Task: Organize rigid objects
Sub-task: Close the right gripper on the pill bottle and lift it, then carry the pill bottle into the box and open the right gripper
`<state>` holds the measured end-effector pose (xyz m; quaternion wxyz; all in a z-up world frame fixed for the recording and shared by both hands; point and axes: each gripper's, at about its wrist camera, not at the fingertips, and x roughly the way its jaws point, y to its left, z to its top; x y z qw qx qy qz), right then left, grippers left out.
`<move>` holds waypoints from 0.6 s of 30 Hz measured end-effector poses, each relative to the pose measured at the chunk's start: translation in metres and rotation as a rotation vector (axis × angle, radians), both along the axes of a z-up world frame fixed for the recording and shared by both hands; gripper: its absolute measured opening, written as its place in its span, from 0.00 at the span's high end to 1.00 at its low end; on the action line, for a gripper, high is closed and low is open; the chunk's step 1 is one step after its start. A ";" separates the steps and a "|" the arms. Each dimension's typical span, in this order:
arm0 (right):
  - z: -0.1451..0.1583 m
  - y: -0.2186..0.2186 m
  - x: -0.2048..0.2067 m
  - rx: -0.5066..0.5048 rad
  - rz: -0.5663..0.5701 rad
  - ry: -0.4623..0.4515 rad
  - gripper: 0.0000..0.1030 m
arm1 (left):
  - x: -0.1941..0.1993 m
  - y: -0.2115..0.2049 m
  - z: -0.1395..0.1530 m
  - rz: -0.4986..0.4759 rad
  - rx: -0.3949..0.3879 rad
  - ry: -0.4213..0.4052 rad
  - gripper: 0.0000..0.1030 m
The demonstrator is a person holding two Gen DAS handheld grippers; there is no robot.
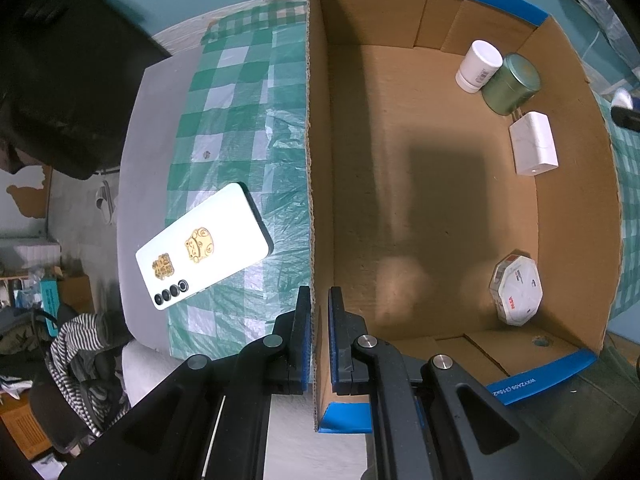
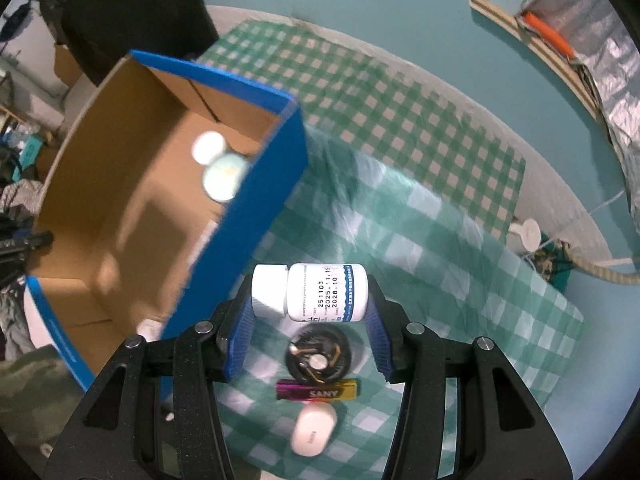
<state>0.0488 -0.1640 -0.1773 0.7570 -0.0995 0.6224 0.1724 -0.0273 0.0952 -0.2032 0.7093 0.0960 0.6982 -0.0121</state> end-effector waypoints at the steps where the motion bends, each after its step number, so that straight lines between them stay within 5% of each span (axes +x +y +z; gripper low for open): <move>1: 0.004 0.004 0.000 0.006 0.009 -0.009 0.52 | 0.000 0.000 0.000 0.000 0.000 0.000 0.95; 9: 0.026 0.037 0.000 0.036 0.082 -0.048 0.52 | 0.000 0.000 0.000 0.001 -0.001 0.000 0.95; 18: 0.017 0.073 0.000 0.014 0.154 -0.056 0.52 | -0.004 0.002 -0.001 0.002 -0.004 -0.001 0.95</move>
